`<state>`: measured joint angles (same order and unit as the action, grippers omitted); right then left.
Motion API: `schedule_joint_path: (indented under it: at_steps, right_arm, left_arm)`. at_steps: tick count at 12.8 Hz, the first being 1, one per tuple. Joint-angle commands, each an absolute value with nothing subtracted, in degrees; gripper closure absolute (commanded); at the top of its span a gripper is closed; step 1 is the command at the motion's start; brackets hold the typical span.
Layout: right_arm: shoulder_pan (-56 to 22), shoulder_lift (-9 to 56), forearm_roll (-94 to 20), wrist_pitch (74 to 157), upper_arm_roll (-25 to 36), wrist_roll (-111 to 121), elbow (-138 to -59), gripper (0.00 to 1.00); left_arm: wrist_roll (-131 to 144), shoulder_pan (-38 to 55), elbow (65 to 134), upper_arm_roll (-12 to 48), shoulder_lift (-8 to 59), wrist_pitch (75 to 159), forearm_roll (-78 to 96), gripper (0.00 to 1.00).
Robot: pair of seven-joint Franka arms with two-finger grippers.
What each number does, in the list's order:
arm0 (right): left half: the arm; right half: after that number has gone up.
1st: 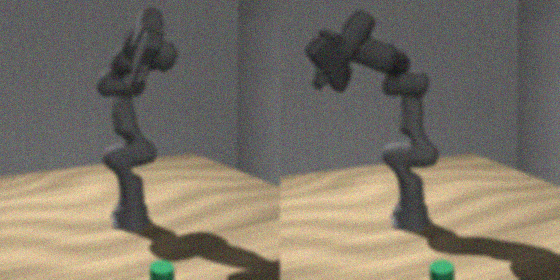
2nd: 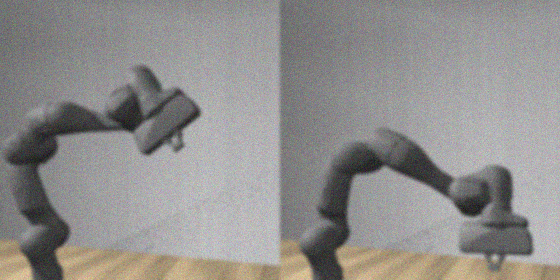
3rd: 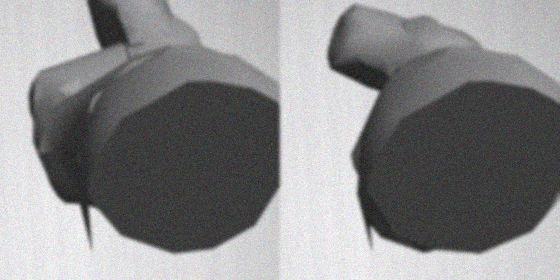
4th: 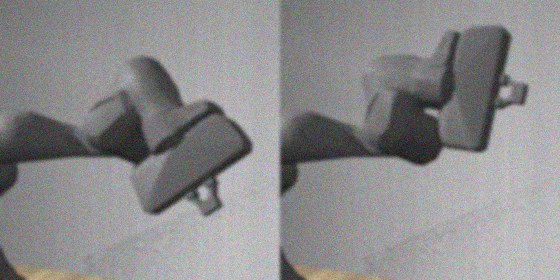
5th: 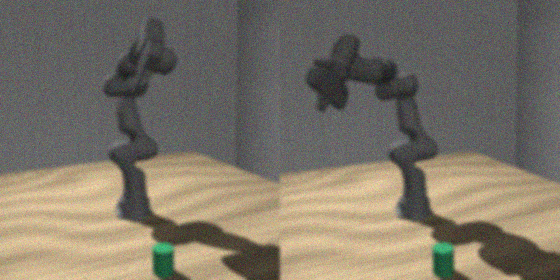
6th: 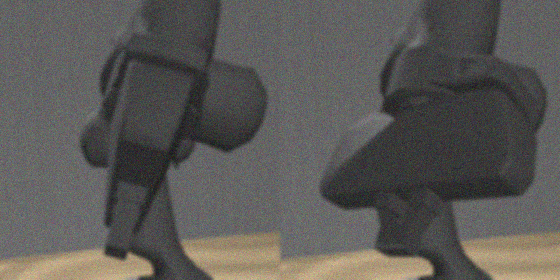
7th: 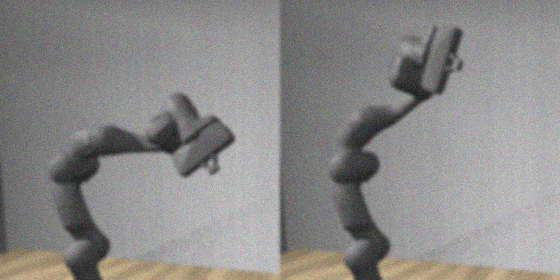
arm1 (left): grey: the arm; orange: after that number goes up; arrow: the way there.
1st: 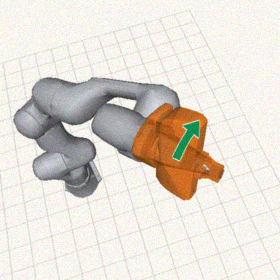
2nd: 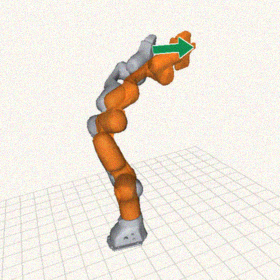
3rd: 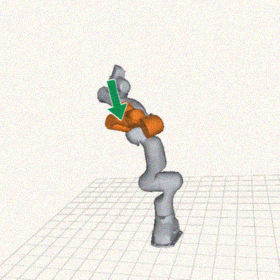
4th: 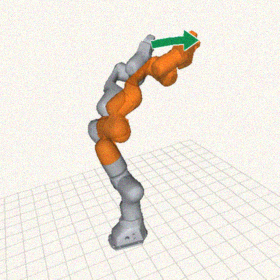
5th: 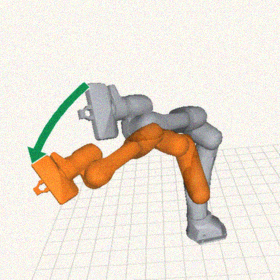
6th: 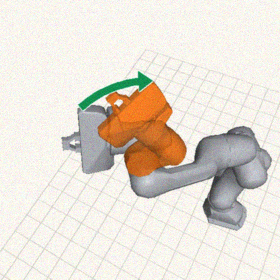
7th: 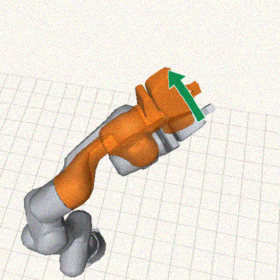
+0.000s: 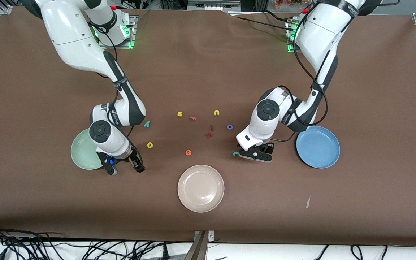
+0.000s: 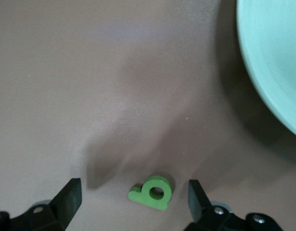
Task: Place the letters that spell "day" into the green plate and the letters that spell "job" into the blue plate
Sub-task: 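Grasp the green b with the right gripper while the left gripper grasps pink p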
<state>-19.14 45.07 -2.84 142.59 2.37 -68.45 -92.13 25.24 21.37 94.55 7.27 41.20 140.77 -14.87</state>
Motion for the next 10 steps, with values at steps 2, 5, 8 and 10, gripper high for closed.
schedule_joint_path:
  at_steps: [2,5,8,10]
  right_arm:
    - [-19.78,46.14,-3.43,142.21,2.90,-70.13,-91.76,0.24]
    - [-19.95,46.14,-3.34,142.21,2.90,-72.07,-91.93,0.40]
    - [-19.95,46.14,-3.34,142.12,2.90,-72.16,-92.02,0.70]
    - [-19.95,46.06,-3.34,142.12,2.90,-72.16,-92.02,0.89]
  left_arm:
    - [25.75,22.23,95.53,7.65,41.40,139.13,-15.73,0.18]
    - [26.19,21.27,97.91,11.07,41.22,138.87,-15.65,0.21]
    - [25.67,21.27,98.26,11.60,41.13,137.91,-13.18,0.27]
    - [24.62,21.18,98.26,11.60,41.13,137.11,-13.27,0.30]
